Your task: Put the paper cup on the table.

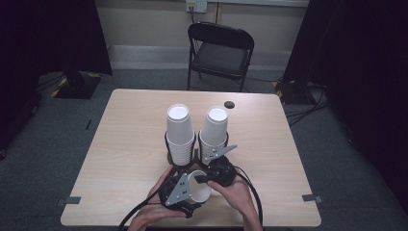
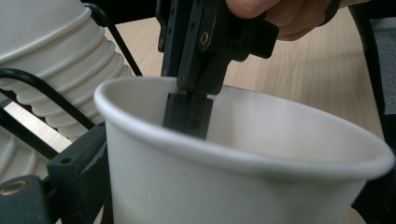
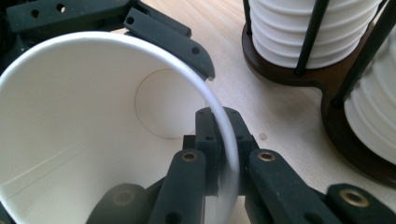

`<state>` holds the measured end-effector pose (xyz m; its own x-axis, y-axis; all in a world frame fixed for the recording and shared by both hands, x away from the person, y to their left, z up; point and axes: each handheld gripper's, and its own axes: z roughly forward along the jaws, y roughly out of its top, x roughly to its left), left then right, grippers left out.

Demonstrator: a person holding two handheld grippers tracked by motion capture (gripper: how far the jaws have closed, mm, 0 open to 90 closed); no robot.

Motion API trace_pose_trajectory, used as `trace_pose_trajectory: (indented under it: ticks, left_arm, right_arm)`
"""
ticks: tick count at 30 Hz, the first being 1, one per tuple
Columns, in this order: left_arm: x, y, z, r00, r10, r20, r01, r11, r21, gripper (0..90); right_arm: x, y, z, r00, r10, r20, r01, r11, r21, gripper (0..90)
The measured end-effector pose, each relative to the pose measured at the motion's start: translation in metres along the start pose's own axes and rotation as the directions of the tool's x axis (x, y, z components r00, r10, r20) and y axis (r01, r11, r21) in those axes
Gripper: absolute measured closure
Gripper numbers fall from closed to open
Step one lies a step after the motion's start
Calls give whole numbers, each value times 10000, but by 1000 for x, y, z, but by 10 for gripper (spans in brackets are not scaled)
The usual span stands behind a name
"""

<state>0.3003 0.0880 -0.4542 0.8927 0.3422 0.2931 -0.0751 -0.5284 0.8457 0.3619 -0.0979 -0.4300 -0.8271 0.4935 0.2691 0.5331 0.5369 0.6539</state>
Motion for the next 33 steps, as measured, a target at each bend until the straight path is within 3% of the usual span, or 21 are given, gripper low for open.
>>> trace_pose_trajectory:
  ticks: [6, 12, 15, 22, 28, 29, 30, 33]
  left_arm:
    - [2, 0, 1, 10000, 25, -67, -26, 10000, -67, 74]
    - [-1, 0, 1, 10000, -7, -94, 5, 9997, -229, 78]
    - [-2, 3, 4, 9996, 253, -107, -252, 9996, 83, 74]
    - [-1, 3, 6, 10000, 47, -69, -48, 9999, -120, 98]
    - [3, 0, 0, 9981, -586, -213, 575, 9970, -517, 99]
    - [5, 0, -2, 9984, -527, -197, 518, 9977, -434, 99]
    - [4, -1, -2, 9954, -945, -144, 933, 9933, -675, 99]
    - [5, -2, -2, 9940, -1083, -167, 1069, 9919, -693, 99]
  right_arm:
    - [-4, 1, 4, 9995, 331, -5, -331, 9992, 243, 872]
    - [-2, -1, 1, 9990, 454, -5, -454, 9989, 98, 878]
    - [-2, -1, 1, 9987, 496, -68, -495, 9987, 94, 871]
    - [-4, -4, 1, 9980, 612, -171, -613, 9981, -74, 857]
    - [-2, -7, -3, 9979, 642, 24, -640, 9969, -467, 773]
    - [-2, -8, -4, 9978, 660, 0, -658, 9960, -606, 758]
    - [-2, -9, -5, 9978, 667, 7, -665, 9953, -699, 733]
    - [-2, -11, -6, 9982, 603, 29, -597, 9933, -991, 705]
